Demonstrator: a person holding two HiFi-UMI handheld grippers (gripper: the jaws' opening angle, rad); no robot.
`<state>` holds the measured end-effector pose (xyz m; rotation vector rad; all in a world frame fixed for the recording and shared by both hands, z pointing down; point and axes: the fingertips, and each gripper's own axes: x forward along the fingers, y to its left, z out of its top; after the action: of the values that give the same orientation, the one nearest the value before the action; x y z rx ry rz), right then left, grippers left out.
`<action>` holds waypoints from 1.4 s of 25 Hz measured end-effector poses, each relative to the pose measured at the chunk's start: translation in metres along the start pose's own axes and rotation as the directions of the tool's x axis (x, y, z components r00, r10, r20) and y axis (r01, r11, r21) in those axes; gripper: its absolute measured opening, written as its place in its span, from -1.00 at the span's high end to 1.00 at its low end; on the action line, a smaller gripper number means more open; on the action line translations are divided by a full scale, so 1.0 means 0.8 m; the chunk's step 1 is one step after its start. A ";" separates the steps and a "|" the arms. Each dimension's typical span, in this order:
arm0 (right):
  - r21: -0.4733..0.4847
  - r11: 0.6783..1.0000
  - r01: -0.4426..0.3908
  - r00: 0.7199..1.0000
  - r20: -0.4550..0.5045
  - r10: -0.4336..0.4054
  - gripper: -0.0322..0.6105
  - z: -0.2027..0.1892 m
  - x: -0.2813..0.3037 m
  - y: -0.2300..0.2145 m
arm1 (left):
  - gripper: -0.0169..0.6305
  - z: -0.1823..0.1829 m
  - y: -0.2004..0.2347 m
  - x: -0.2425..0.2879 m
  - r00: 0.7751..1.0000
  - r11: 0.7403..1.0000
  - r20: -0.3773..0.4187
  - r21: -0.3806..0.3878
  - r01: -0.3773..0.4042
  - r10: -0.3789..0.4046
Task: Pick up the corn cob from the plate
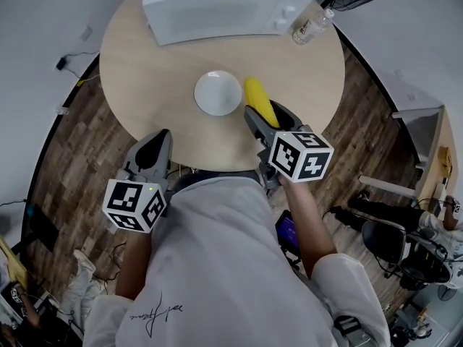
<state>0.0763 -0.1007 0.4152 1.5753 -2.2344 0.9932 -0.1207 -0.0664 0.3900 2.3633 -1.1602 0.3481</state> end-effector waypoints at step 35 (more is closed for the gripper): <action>-0.054 0.998 -0.041 0.992 0.120 0.048 0.06 0.013 -0.050 0.025 | 0.98 0.002 0.012 -0.010 0.999 0.998 0.026 -0.066 -0.017 0.019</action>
<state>0.0763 -0.0738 0.3778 1.6107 -2.3651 0.8659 -0.1332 -0.0671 0.3885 2.3084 -1.1878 0.2815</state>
